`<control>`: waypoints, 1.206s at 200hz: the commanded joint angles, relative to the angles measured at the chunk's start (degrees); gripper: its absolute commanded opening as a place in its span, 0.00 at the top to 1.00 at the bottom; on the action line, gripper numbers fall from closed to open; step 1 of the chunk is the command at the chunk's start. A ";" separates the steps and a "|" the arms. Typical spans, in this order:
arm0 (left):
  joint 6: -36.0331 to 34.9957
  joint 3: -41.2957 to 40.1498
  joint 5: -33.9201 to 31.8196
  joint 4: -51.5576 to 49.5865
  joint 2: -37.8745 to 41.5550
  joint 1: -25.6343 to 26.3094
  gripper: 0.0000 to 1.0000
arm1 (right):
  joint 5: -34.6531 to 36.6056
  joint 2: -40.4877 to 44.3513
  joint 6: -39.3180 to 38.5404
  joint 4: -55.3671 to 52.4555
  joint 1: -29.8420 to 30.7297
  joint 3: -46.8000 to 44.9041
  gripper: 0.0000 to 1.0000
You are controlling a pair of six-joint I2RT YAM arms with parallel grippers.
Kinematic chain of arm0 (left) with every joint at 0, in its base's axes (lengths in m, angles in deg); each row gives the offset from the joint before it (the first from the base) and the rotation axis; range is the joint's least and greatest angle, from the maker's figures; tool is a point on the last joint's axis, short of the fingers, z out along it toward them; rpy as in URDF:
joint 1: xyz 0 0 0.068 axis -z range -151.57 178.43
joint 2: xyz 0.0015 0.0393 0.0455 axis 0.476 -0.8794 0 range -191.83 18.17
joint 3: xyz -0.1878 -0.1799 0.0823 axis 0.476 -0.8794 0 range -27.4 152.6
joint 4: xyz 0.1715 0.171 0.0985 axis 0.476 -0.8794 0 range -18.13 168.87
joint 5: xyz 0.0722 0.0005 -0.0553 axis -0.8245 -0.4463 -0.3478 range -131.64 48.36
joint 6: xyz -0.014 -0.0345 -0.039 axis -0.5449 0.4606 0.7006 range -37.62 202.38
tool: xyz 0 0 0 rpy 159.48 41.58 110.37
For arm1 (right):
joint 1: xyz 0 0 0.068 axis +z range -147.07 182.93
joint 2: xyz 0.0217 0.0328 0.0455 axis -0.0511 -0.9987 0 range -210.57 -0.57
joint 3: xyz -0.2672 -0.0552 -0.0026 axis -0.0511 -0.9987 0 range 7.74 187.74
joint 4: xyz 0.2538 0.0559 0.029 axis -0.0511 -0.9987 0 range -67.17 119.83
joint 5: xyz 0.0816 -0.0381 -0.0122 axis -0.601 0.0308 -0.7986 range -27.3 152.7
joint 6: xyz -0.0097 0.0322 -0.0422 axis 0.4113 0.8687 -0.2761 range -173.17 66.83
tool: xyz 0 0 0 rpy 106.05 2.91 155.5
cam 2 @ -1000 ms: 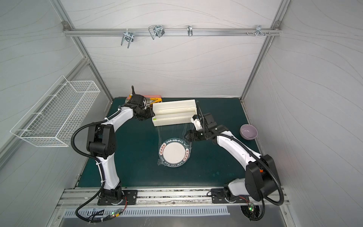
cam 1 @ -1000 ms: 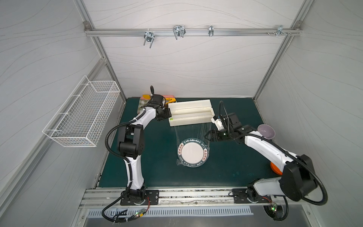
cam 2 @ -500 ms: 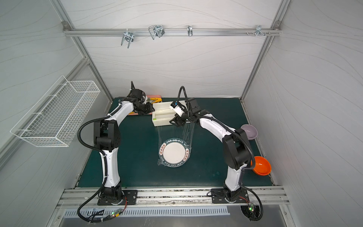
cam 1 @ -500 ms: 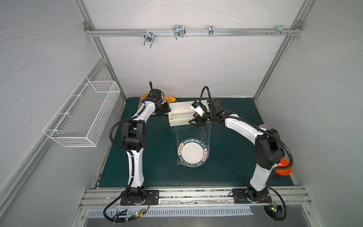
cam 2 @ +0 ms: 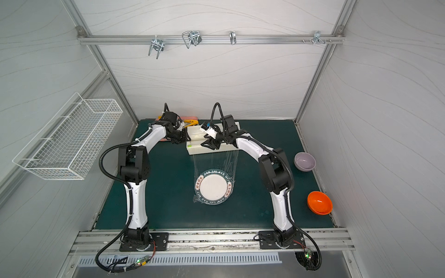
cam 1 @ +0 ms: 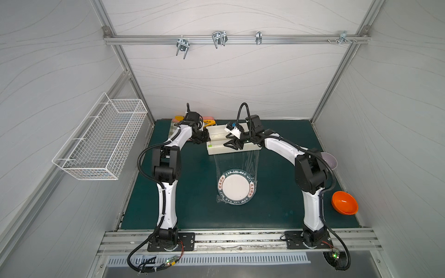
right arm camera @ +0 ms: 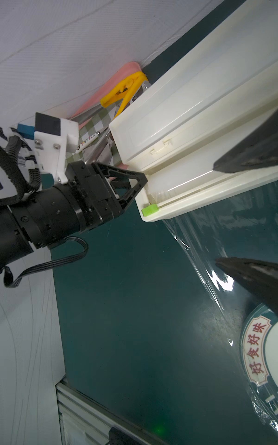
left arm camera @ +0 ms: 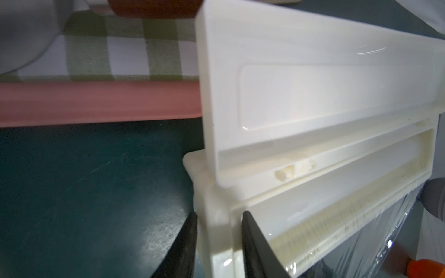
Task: Wrap the plate with plastic wrap
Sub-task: Tear off the plastic wrap from the plastic wrap cutting box.
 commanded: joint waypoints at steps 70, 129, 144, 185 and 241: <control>2.67 -2.58 1.36 1.77 -0.80 1.47 0.77 | 1.75 -8.87 -8.88 -2.76 4.20 8.92 0.53; 7.51 -6.29 1.87 4.89 0.37 2.35 0.80 | 5.09 -14.56 -7.99 -1.19 6.23 13.06 0.63; 7.51 -6.28 2.17 4.81 0.18 2.38 0.80 | 5.93 -15.87 -7.93 -0.69 6.40 14.40 0.64; 7.29 -6.18 2.18 4.36 -0.22 2.36 0.80 | 5.60 -18.43 -7.27 0.24 6.49 17.63 0.67; 6.20 -6.36 1.79 3.32 -0.92 2.36 0.81 | 3.20 -20.90 -8.14 -0.84 7.03 20.49 0.67</control>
